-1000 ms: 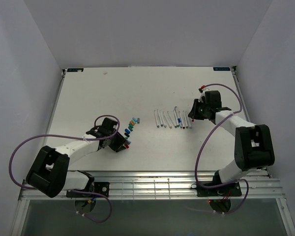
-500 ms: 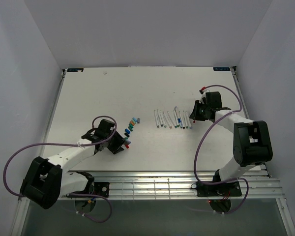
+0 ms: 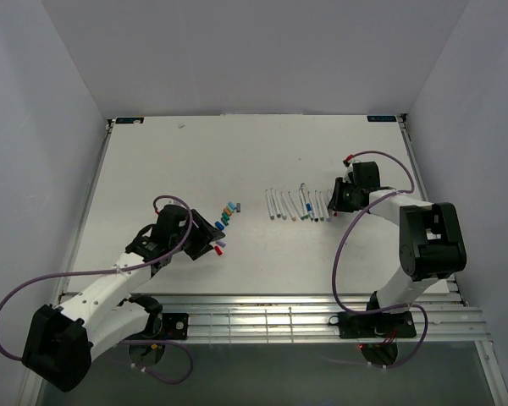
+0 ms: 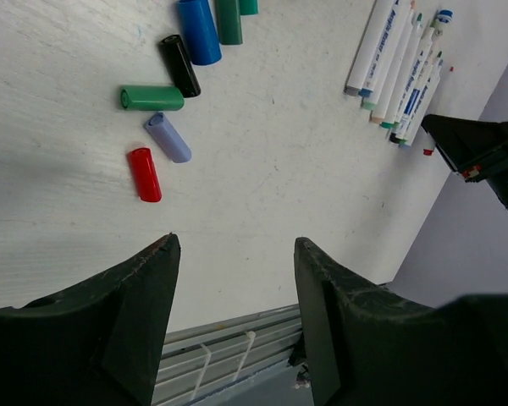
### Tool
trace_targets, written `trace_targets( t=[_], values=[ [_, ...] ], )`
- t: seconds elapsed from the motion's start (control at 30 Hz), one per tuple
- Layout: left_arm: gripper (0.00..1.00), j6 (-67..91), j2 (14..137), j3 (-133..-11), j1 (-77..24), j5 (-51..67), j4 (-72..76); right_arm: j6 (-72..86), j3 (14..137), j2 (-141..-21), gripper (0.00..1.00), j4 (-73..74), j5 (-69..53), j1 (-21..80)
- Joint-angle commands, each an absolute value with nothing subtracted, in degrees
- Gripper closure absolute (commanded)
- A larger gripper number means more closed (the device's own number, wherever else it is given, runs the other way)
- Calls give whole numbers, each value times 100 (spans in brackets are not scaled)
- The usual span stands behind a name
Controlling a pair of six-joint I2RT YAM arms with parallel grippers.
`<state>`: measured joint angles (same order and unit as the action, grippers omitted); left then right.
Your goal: Open the pen caps
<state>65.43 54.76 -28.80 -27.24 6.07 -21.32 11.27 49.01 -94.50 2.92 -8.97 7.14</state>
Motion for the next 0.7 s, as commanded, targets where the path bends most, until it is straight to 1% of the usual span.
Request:
trace_targets(
  t=[0.0,0.23,0.4,0.5,0.53,0.6,0.67],
  values=[
    [33,6407,5317,-2769,-2751,948,-1672,1037,4834,-9589,71,185,-852,686],
    [32,6381,5309,-2724,-2751,1072,-1564,1028,4799,-9563,58,202,-835,686],
    [30,6258,5177,-2777,-2751,1028,-1591,1028,4746,-9431,53,202,-852,694],
    [28,6188,5150,-2830,-2751,1011,-1617,1090,4676,-9194,49,237,-774,686],
    [28,6170,5150,-2847,-2751,1002,-1626,1099,4658,-9054,46,272,-747,686],
    [27,6152,5177,-2891,-2751,967,-1635,1169,4597,-8904,43,378,-712,694],
    [26,6117,5203,-2892,-2751,958,-1574,1230,4518,-8623,36,448,-686,712]
  ],
)
